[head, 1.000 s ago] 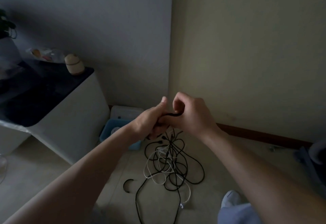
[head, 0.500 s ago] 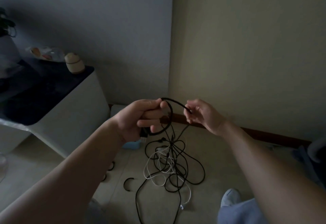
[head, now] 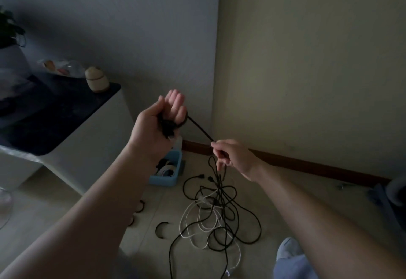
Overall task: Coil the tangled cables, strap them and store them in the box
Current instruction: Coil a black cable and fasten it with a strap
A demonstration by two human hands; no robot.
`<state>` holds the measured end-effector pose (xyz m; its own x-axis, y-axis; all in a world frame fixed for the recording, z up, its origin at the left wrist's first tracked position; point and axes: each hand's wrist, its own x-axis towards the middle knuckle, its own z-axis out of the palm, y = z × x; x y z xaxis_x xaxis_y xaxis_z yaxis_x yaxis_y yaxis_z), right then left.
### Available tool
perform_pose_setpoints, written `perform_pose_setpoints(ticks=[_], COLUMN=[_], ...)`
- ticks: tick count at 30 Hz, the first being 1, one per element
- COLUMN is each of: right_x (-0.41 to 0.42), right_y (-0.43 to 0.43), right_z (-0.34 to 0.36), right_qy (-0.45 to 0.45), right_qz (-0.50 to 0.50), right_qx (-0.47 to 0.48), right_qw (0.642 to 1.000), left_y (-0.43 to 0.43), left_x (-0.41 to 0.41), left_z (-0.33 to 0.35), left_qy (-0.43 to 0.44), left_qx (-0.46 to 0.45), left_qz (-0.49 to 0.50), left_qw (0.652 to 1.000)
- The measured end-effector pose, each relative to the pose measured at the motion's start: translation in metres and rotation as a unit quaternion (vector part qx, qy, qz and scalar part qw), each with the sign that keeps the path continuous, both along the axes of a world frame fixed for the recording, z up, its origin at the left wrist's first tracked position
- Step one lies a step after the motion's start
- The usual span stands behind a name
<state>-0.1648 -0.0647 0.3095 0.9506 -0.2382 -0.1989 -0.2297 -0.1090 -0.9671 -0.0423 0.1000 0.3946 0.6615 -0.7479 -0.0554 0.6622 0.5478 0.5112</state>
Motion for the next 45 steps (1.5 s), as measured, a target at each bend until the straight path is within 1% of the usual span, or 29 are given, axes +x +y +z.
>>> perform_pose_setpoints(ticks=[2,3,5,7,8,9,11,12,14,16,18,20,21,22,23,26,29,30,31,33,36,38,39,40,42,43,45], right_x=[-0.002,-0.002,0.0,0.001,0.001,0.002,0.001,0.0,-0.004,-0.007,-0.009,-0.011,-0.012,-0.014,-0.014,-0.011,-0.006,-0.006,-0.006,-0.006,-0.008,-0.01,-0.01,-0.01,-0.01,-0.01,-0.01], right_y=[-0.001,-0.001,0.002,0.01,0.016,0.022,0.034,0.038,0.041,0.038,0.029,0.02,0.017,0.015,0.013,0.018,0.03,0.032,0.034,0.035,0.028,0.022,0.02,0.017,0.012,0.009,0.001], right_z=[-0.003,-0.004,-0.006,-0.005,-0.003,0.0,0.008,0.013,0.022,0.025,0.024,0.022,0.023,0.024,0.027,0.034,0.04,0.041,0.043,0.048,0.051,0.051,0.051,0.051,0.051,0.05,0.049], right_qy=[0.028,0.037,0.036,0.028,0.021,0.008,-0.027,-0.044,-0.066,-0.06,-0.034,0.003,0.02,0.03,0.029,0.018,0.017,0.015,0.005,-0.051,-0.147,-0.185,-0.2,-0.213,-0.234,-0.238,-0.231], right_qz=[0.0,-0.008,-0.027,-0.033,-0.023,-0.004,0.043,0.06,0.072,0.049,0.022,0.043,0.056,0.06,0.062,0.077,0.123,0.13,0.126,0.071,-0.038,-0.078,-0.088,-0.095,-0.111,-0.12,-0.145], right_qx=[0.009,-0.005,-0.069,-0.105,-0.106,-0.092,-0.041,-0.028,-0.032,-0.051,-0.143,-0.23,-0.248,-0.25,-0.239,-0.187,-0.177,-0.184,-0.192,-0.223,-0.288,-0.309,-0.317,-0.325,-0.332,-0.335,-0.344], right_qw=[1.0,0.999,0.997,0.993,0.994,0.996,0.998,0.997,0.995,0.996,0.989,0.972,0.967,0.966,0.969,0.979,0.976,0.974,0.973,0.971,0.946,0.93,0.923,0.916,0.907,0.904,0.899], left_y=[0.001,0.0,-0.005,-0.01,-0.012,-0.014,-0.016,-0.017,-0.019,-0.018,-0.013,-0.006,-0.003,-0.002,-0.001,-0.007,-0.021,-0.025,-0.026,-0.025,-0.021,-0.019,-0.019,-0.019,-0.019,-0.018,-0.016], left_x=[0.003,0.003,0.005,0.008,0.01,0.013,0.014,0.014,0.016,0.018,0.021,0.026,0.027,0.028,0.028,0.019,0.01,0.008,0.006,0.005,0.002,-0.001,-0.003,-0.007,-0.013,-0.016,-0.018], left_z=[0.0,0.0,-0.002,-0.005,-0.008,-0.011,-0.017,-0.02,-0.027,-0.031,-0.028,-0.021,-0.019,-0.019,-0.02,-0.031,-0.043,-0.046,-0.049,-0.056,-0.059,-0.057,-0.056,-0.054,-0.05,-0.048,-0.043], left_qy=[0.005,-0.002,-0.023,-0.058,-0.092,-0.145,-0.279,-0.329,-0.371,-0.381,-0.356,-0.302,-0.277,-0.263,-0.267,-0.339,-0.364,-0.378,-0.398,-0.418,-0.404,-0.438,-0.45,-0.449,-0.402,-0.376,-0.348], left_qx=[-0.001,0.013,0.051,0.094,0.124,0.168,0.255,0.274,0.282,0.305,0.304,0.293,0.289,0.289,0.294,0.313,0.3,0.301,0.31,0.347,0.353,0.371,0.38,0.383,0.372,0.359,0.328], left_qz=[0.017,0.034,0.093,0.158,0.19,0.22,0.257,0.265,0.265,0.233,0.2,0.192,0.188,0.182,0.176,0.157,0.135,0.135,0.137,0.121,0.066,0.029,-0.002,-0.049,-0.169,-0.213,-0.261], left_qw=[1.0,0.999,0.994,0.981,0.97,0.95,0.89,0.864,0.844,0.841,0.861,0.886,0.897,0.902,0.901,0.873,0.871,0.865,0.852,0.831,0.841,0.818,0.808,0.806,0.82,0.827,0.838])
